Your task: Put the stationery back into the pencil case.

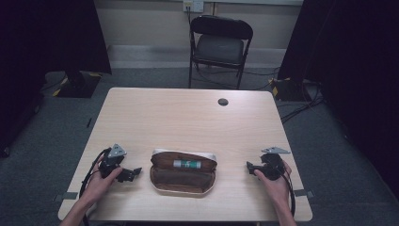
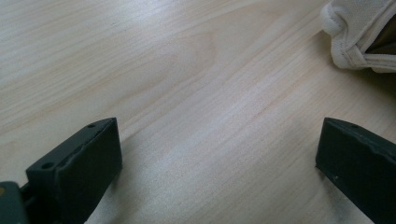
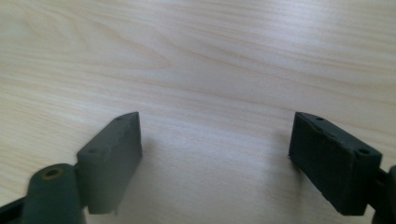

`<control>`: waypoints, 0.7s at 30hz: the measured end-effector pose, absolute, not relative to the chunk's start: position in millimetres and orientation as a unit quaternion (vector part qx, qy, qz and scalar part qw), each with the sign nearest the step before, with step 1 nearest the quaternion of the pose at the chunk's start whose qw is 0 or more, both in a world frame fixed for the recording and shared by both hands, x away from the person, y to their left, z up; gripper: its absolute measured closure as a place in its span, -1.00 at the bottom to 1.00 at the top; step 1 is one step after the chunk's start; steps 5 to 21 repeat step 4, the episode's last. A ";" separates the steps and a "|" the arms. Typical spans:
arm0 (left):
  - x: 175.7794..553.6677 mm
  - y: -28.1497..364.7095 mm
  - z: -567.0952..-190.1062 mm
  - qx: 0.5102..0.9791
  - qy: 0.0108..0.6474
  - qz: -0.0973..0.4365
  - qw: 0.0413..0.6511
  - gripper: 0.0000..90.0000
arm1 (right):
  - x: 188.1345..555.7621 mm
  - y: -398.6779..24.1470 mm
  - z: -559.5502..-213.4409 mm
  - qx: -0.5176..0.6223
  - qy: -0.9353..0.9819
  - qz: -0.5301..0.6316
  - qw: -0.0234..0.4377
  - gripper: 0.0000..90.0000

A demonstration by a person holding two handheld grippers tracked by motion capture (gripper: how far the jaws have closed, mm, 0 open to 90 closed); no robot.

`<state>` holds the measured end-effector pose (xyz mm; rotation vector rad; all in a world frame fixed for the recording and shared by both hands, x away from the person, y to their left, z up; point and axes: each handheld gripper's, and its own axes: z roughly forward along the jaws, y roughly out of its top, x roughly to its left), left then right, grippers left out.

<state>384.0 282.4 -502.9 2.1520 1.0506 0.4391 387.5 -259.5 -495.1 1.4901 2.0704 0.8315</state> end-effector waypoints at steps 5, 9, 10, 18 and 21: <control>384.0 282.3 -502.9 0.829 0.405 0.169 0.346 -1.00 | 387.1 -258.1 -500.3 0.538 0.743 0.319 0.240 -0.77; 384.0 282.3 -502.9 0.829 0.405 0.169 0.346 -1.00 | 387.1 -258.1 -500.3 0.538 0.743 0.319 0.240 -0.77; 384.0 282.3 -502.9 0.829 0.405 0.169 0.346 -1.00 | 387.1 -258.1 -500.3 0.538 0.743 0.319 0.240 -0.77; 384.0 282.3 -502.9 0.829 0.405 0.169 0.346 -1.00 | 387.1 -258.1 -500.3 0.538 0.743 0.319 0.240 -0.77; 384.0 282.3 -502.9 0.829 0.405 0.169 0.346 -1.00 | 387.1 -258.1 -500.3 0.538 0.743 0.319 0.240 -0.77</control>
